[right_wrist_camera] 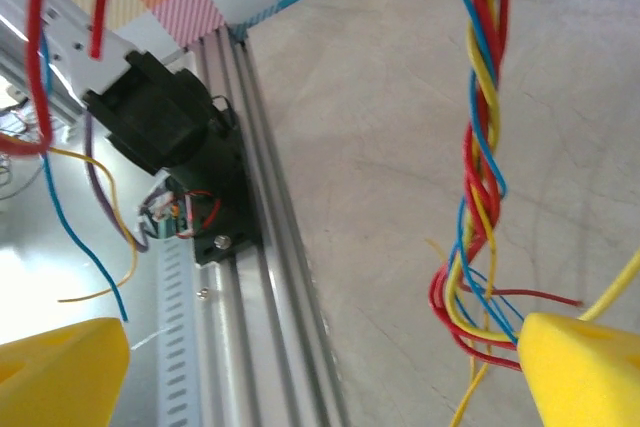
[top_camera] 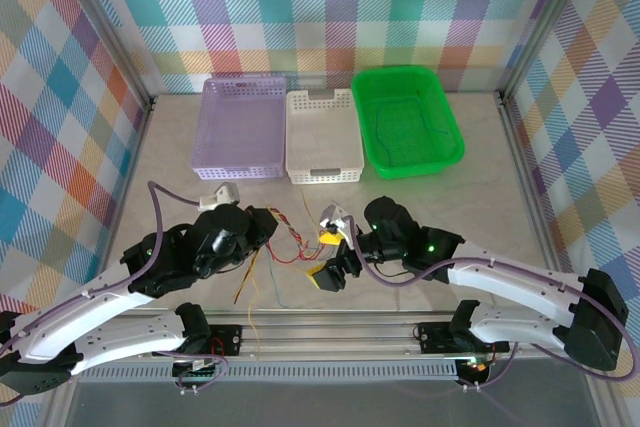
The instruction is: Untangle the cables
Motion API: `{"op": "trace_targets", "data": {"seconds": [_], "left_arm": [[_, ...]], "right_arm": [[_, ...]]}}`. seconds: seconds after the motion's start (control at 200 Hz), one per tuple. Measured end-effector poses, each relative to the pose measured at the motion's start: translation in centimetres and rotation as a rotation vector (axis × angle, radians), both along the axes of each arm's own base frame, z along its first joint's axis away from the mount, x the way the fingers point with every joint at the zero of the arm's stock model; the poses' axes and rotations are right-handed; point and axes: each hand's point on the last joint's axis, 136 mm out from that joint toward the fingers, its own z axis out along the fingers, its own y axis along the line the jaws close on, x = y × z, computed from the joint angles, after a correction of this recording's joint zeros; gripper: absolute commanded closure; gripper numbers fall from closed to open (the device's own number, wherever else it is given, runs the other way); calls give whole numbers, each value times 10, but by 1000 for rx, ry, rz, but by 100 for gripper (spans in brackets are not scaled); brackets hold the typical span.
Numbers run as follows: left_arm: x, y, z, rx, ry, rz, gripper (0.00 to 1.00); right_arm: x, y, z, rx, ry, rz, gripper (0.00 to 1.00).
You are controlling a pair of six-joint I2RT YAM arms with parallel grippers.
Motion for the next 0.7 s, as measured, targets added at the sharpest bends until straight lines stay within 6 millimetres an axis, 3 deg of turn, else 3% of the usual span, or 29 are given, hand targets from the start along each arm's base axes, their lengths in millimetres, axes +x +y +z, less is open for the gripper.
{"op": "trace_targets", "data": {"seconds": [0.145, 0.26, 0.425, 0.7], "left_arm": [[1, -1, 0, 21, 13, -1, 100], [0, 0, -4, 42, 24, -1, 100], [0, -1, -6, 53, 32, -4, 100], [0, -3, -7, 61, 37, -15, 100]], "right_arm": [[0, 8, 2, -52, 54, 20, 0], [1, 4, -20, -139, 94, 4, 5], [3, -1, -48, -239, 132, -16, 20], [11, 0, -49, -244, 99, -50, 32]]}}
